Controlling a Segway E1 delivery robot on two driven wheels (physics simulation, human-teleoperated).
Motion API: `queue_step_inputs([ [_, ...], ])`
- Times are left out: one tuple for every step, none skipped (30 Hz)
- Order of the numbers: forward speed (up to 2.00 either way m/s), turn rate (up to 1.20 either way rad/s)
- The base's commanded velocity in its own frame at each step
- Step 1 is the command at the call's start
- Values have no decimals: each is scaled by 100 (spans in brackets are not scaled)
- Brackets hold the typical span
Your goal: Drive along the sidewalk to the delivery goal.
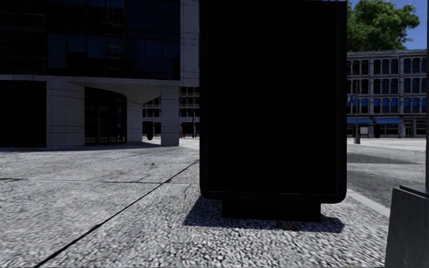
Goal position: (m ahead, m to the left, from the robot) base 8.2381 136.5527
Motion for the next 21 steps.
queue_step_inputs([
  [0,93],
  [0,93],
  [0,93],
  [0,93],
  [0,93],
  [8,93],
  [10,93],
  [18,93],
  [18,93],
  [30,93],
  [52,93],
  [75,88],
  [75,88],
  [101,85],
  [116,84],
  [124,84],
  [124,84],
  [129,84],
  [139,84],
  [139,84],
  [146,84],
])
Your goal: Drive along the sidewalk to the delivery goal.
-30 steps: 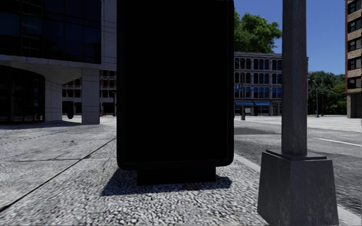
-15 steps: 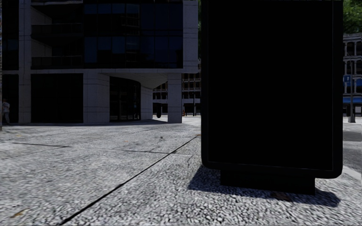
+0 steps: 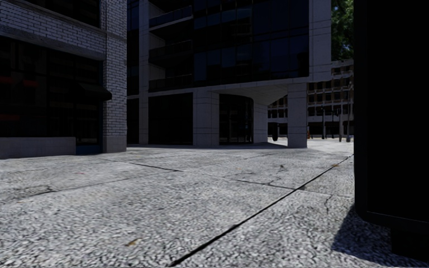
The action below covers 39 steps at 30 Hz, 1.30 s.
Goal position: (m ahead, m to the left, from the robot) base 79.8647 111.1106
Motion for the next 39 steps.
queue_step_inputs([
  [152,84],
  [155,78],
  [155,78],
  [157,24],
  [163,2],
  [170,0],
  [170,0],
  [180,0],
  [200,0],
  [200,0],
  [200,0],
  [200,0],
  [200,0],
  [200,0],
  [200,0],
  [200,0],
  [200,0],
  [200,0],
  [200,0],
  [200,-15],
  [200,-25],
  [200,-29],
  [200,-29],
  [200,-30],
  [200,-30],
  [200,-30],
  [200,-31],
  [200,-31],
  [200,-31],
  [200,-31],
  [200,-31],
  [200,-31],
  [200,-31],
  [200,-31],
  [200,-31],
  [200,-31],
  [200,-31],
  [200,-31],
  [200,-31],
])
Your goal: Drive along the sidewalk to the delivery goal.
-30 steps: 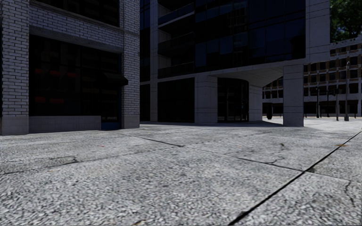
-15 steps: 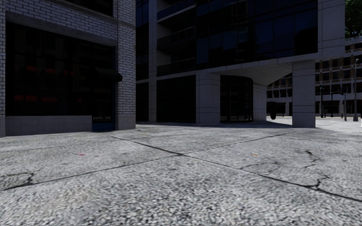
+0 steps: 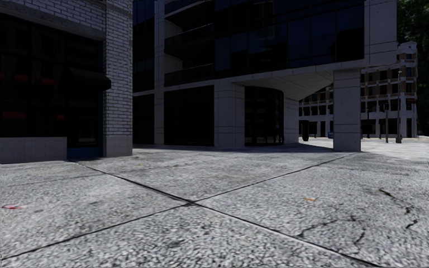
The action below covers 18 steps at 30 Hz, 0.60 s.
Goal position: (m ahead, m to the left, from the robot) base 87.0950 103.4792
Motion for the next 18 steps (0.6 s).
queue_step_inputs([
  [200,-31],
  [200,-31],
  [200,-31],
  [200,-31],
  [200,-31],
  [200,-31],
  [200,-31],
  [200,-31],
  [200,-34],
  [200,-42],
  [200,-42],
  [200,-45],
  [200,-45],
  [200,-46],
  [200,-46],
  [200,-46],
  [200,-46],
  [200,-46],
])
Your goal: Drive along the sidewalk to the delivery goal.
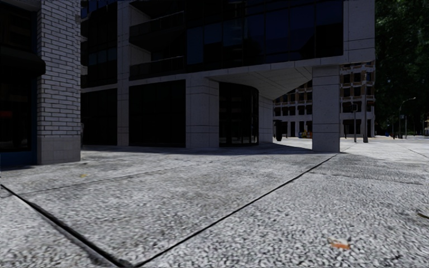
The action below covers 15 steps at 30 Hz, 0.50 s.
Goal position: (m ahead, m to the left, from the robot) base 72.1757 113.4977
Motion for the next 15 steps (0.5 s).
queue_step_inputs([
  [200,-46],
  [200,-46],
  [200,-46],
  [200,-46],
  [200,-46],
  [200,-46],
  [200,-46],
  [200,-46],
  [200,-46],
  [200,-7],
  [200,0],
  [200,0],
  [200,0],
  [200,0],
  [200,0],
])
